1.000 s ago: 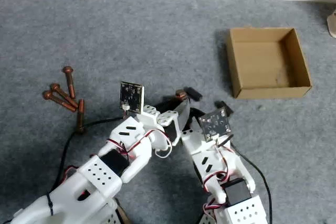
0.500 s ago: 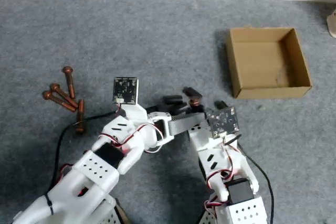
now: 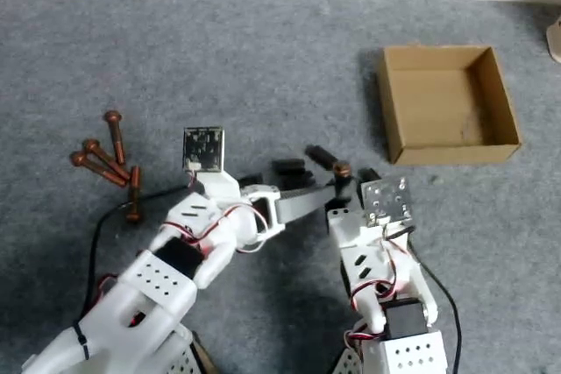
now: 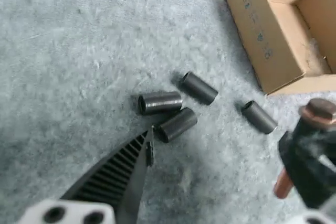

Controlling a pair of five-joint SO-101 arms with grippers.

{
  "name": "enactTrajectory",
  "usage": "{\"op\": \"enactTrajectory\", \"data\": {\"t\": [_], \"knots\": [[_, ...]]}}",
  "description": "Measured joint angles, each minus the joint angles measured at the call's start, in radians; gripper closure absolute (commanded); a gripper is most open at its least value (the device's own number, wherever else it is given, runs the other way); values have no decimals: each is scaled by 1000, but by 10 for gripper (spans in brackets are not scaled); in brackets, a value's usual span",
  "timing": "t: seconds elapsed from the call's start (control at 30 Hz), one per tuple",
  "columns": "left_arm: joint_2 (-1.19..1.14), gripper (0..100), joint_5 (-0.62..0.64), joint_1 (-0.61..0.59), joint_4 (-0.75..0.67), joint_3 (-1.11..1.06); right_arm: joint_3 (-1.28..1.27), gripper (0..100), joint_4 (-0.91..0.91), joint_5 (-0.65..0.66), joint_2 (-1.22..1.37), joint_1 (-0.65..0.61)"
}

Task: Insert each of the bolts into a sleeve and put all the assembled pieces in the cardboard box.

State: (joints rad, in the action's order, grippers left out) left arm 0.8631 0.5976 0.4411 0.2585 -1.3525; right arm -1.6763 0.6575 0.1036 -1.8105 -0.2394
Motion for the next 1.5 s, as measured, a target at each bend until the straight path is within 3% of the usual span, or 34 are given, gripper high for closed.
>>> {"op": "enactTrajectory", "data": {"t": [0.27,0.4,0.7,1.3,1.5], "knots": [[0,490,0,-2,-285,-133,0,993,0,0,0,-2],[-3,507,0,-20,-330,-138,0,993,0,0,0,-3],[-3,992,0,-26,-344,-138,12,993,104,0,0,94],[-3,993,0,6,-345,-138,169,994,210,83,11,137],[-3,993,-104,6,-345,-138,316,993,193,89,270,195]]}}
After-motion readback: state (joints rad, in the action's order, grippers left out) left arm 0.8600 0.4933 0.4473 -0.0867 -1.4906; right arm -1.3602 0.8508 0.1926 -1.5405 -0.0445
